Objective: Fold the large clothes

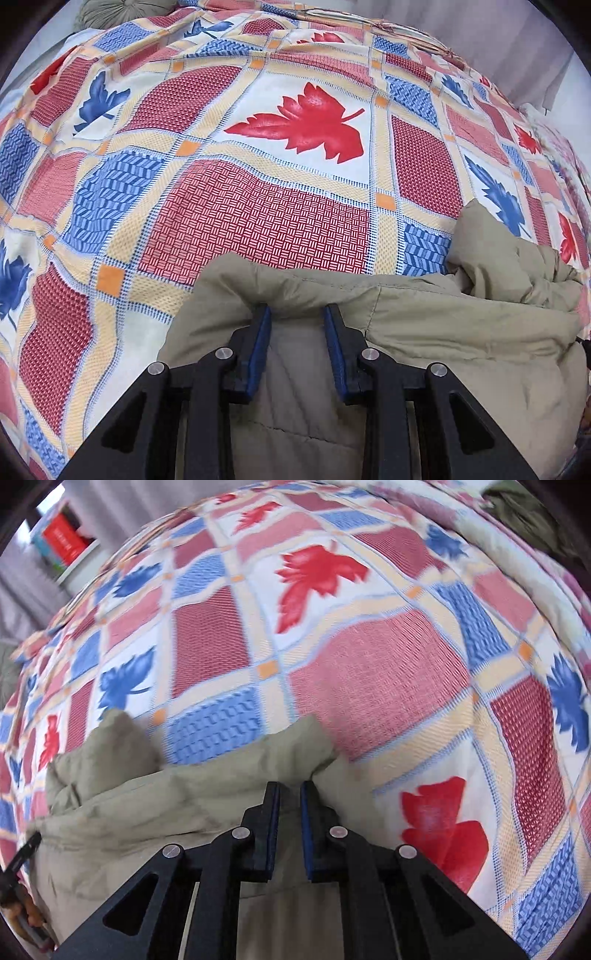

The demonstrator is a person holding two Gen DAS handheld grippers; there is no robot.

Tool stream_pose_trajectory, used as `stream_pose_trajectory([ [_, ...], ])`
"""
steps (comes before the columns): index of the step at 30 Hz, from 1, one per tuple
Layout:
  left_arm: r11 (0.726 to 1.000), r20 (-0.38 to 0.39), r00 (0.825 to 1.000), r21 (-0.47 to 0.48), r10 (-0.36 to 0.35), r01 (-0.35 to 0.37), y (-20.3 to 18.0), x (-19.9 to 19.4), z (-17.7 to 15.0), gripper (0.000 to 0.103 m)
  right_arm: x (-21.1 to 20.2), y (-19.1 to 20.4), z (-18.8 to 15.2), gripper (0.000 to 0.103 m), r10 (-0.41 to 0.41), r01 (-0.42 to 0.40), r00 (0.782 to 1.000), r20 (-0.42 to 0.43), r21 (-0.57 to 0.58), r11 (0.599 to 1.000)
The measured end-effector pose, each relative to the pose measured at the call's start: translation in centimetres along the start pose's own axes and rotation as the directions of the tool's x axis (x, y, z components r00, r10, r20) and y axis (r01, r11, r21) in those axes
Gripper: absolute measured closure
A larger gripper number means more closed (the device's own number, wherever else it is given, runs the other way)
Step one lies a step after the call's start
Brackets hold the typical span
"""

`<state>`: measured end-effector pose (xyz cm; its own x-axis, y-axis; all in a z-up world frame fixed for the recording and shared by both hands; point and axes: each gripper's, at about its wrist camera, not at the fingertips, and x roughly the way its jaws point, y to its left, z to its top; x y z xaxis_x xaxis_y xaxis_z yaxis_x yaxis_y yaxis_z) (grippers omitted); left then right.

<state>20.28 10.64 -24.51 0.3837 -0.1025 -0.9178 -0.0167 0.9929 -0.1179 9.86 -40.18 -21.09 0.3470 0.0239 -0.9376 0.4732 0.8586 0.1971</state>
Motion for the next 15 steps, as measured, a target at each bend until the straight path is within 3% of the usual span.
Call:
stream_pose_trajectory([
  [6, 0.999, 0.0, 1.0, -0.032, 0.001, -0.001, -0.7, 2.7, 1.2, 0.07, 4.3, -0.2, 0.7, 0.093, -0.016, 0.016, 1.0, -0.015, 0.029, 0.999],
  [13, 0.999, -0.035, 0.999, -0.023, 0.024, -0.025, -0.7, 1.0, 1.5, 0.07, 3.7, 0.4, 1.2, 0.091, -0.046, 0.046, 0.999, -0.024, 0.005, 0.999],
  [14, 0.999, -0.038, 0.999, -0.014, 0.033, -0.033, -0.7, 0.4, 1.5, 0.068, 3.2, 0.6, 1.2, 0.089, -0.051, 0.051, 0.998, -0.023, 0.005, 0.999],
  [15, 0.999, -0.036, 0.998, -0.006, 0.041, -0.042, -0.7, -0.1, 1.4, 0.052, 2.6, 0.8, 1.0, 0.088, -0.054, 0.054, 0.998, -0.019, 0.003, 0.999],
])
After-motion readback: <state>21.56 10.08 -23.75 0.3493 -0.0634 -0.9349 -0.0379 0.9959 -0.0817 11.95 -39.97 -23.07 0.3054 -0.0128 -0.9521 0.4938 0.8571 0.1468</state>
